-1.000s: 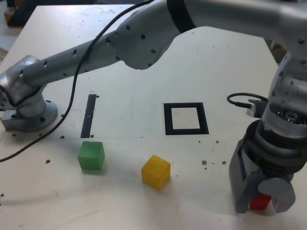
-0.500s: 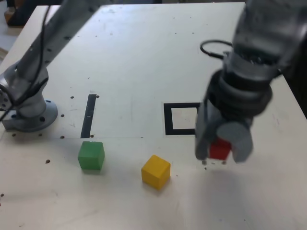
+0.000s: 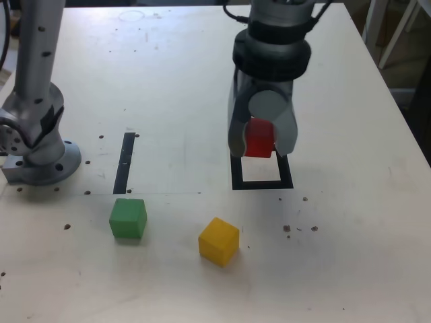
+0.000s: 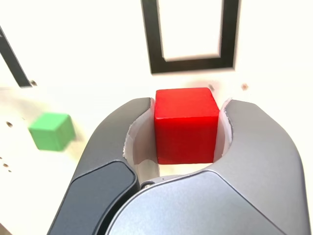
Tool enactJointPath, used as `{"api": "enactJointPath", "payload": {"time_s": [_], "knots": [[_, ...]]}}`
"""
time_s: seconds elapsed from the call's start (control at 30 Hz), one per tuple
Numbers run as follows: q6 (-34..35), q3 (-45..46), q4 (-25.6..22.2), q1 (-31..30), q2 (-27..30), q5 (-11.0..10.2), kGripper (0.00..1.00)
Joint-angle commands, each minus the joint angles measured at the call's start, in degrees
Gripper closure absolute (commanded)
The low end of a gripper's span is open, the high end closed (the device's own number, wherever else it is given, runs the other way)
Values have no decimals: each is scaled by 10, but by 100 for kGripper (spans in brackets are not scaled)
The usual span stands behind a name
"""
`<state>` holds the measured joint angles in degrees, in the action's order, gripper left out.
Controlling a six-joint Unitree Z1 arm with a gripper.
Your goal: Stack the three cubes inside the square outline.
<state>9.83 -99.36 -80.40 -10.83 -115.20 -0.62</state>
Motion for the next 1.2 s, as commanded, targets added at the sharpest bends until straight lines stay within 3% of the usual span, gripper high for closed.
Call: {"api": "enactJointPath", "payload": {"time_s": [0.0,0.33,0.73,1.17], "knots": [[-10,20,17,11,11,4,71],[-48,95,93,57,11,12,71],[-56,135,164,64,-18,24,71],[-59,152,189,78,-27,21,71]]}}
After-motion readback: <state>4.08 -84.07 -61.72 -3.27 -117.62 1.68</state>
